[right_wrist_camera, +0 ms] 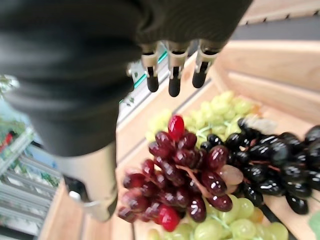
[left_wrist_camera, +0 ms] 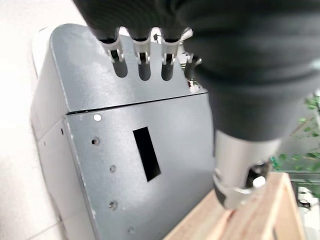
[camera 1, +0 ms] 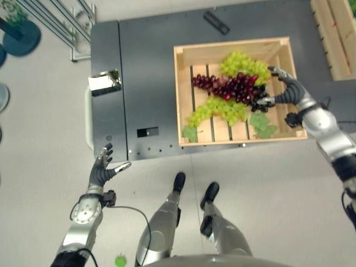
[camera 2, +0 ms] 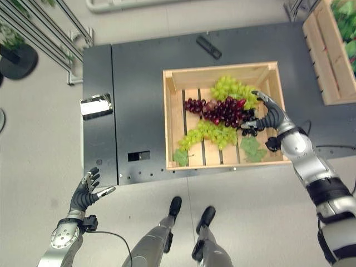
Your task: Pick up the fruits from the basket on one side to the basket on the other side
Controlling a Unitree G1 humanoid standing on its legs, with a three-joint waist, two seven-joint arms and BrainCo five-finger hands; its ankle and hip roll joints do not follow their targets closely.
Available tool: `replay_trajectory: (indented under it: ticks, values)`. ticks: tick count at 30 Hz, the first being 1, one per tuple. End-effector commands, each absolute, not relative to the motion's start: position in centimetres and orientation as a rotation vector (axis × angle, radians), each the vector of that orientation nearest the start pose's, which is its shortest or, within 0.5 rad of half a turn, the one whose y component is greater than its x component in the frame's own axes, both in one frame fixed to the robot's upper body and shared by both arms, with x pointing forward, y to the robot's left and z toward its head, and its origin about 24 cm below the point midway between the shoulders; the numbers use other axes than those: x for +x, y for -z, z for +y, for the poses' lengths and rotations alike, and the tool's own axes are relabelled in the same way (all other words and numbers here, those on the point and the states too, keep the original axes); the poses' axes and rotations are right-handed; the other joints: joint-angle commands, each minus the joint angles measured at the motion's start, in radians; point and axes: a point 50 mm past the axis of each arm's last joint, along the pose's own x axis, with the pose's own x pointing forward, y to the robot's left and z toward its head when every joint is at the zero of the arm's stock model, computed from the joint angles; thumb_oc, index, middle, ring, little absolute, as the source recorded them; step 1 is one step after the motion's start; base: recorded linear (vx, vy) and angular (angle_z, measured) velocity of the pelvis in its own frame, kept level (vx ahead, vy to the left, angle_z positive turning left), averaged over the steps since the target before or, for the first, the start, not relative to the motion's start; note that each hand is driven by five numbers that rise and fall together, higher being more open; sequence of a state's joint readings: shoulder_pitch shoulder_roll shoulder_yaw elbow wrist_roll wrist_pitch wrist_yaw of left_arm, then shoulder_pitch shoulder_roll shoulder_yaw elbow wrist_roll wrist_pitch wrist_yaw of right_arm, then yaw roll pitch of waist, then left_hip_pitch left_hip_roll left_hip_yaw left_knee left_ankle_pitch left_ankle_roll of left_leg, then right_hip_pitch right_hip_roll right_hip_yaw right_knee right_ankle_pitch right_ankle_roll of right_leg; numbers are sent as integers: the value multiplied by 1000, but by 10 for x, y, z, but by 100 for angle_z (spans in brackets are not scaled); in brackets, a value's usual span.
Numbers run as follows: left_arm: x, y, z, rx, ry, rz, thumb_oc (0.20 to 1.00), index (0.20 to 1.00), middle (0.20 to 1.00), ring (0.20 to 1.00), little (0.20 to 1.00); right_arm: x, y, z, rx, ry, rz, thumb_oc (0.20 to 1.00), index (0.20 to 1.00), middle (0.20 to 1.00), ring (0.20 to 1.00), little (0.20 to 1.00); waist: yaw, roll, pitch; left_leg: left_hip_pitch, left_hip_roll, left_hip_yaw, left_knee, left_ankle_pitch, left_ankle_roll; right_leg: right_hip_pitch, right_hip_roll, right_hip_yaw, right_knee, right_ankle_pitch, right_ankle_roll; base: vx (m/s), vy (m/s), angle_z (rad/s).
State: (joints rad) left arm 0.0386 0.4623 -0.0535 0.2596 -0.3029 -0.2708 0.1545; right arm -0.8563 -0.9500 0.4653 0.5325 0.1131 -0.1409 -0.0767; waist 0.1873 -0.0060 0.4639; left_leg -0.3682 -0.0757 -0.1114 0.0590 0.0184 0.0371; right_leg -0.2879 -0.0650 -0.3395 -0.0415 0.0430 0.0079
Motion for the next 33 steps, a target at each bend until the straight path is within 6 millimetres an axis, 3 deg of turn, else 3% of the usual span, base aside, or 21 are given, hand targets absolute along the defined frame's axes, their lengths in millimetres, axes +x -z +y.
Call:
replay_trajectory:
  ticks: [1,8,18,33]
  values:
    - [235,-45,264,171,-220,-96,1000,1000,1000,1000,1000,358,-281,-266,-1087,104,-449,1000,1000,1000,1000,1000,17,-48,-8,-42,-8,25,50,12,-35,-56,-123,26,109,8,76,0,0,0]
    - [238,-53,267,185,-257,-133,1000,1000,1000,1000,1000,362,-294,-257,-1211,89,-462,1000,1000,1000,1000,1000,19,-61,24,-75,-1,14,62,-9,-47,-91,-116,38,129,-17,79,14,-48,4]
    - [244,-55,266,203,-236,-131,1000,1000,1000,1000,1000,372,-271,-237,-1281,-44,-401,1000,1000,1000,1000,1000,27,-85,56,-120,5,11,45,6,-50,-145,-111,38,127,-11,80,2,-29,-1]
    - [246,-50,264,201,-261,-117,1000,1000,1000,1000,1000,383,-266,-224,-1294,-71,-361,1000,1000,1000,1000,1000,23,-113,56,-168,2,4,66,-4,-48,-179,-105,44,120,-8,78,1,-1,0]
